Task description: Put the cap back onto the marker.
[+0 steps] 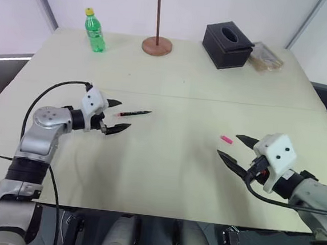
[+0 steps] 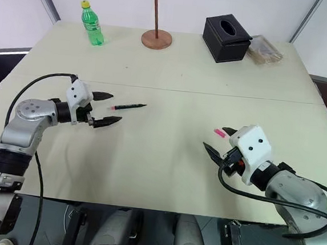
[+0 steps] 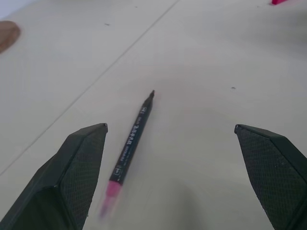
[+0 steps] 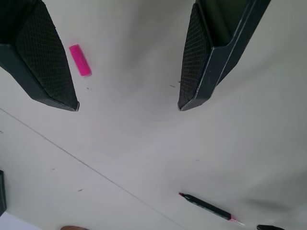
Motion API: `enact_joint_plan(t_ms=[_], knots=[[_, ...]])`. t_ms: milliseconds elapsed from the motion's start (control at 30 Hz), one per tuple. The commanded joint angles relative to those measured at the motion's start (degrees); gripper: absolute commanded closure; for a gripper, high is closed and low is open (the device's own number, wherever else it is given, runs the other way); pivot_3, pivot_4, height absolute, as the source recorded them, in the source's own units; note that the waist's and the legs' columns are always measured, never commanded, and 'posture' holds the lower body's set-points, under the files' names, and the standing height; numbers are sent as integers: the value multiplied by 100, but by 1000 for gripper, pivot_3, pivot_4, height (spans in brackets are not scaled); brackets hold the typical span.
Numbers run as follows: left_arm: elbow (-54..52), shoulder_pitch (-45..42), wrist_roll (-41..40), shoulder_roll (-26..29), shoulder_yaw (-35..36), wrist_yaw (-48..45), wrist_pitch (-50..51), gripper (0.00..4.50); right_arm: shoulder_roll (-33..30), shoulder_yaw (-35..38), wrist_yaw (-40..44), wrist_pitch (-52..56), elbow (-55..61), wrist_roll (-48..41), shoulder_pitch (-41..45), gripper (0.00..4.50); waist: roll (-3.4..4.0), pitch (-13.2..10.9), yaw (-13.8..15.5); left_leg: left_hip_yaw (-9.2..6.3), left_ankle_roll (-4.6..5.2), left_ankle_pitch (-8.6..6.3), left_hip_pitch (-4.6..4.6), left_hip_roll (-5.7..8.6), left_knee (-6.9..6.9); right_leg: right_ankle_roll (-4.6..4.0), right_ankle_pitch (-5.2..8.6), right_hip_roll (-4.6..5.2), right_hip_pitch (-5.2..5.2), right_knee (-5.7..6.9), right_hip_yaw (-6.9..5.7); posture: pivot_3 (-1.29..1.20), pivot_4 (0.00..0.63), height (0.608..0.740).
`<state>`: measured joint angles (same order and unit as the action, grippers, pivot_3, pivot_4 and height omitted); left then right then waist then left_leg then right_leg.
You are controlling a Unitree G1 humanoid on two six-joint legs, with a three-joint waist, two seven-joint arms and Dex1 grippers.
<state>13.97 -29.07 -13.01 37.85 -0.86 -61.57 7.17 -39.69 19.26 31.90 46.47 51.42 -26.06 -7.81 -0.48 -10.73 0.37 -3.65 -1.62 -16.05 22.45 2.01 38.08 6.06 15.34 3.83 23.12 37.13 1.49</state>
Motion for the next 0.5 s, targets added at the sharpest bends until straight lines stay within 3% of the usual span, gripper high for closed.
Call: enact_joint_plan(t_ms=[33, 500], knots=[[27, -124, 31, 41, 31, -71, -251, 58, -68, 175, -19, -68, 182, -83, 7, 1140, 0, 0, -1, 0, 0, 0, 0, 0, 0, 0, 0, 0, 0, 1, 0, 0, 150, 740], [332, -373, 227, -40, -136, -120, -391, 58, -156, 109, -39, -138, 140, -20, 16, 1140, -1, 0, -12, 0, 0, 0, 0, 0, 0, 0, 0, -1, 0, 2, 0, 0, 150, 740]])
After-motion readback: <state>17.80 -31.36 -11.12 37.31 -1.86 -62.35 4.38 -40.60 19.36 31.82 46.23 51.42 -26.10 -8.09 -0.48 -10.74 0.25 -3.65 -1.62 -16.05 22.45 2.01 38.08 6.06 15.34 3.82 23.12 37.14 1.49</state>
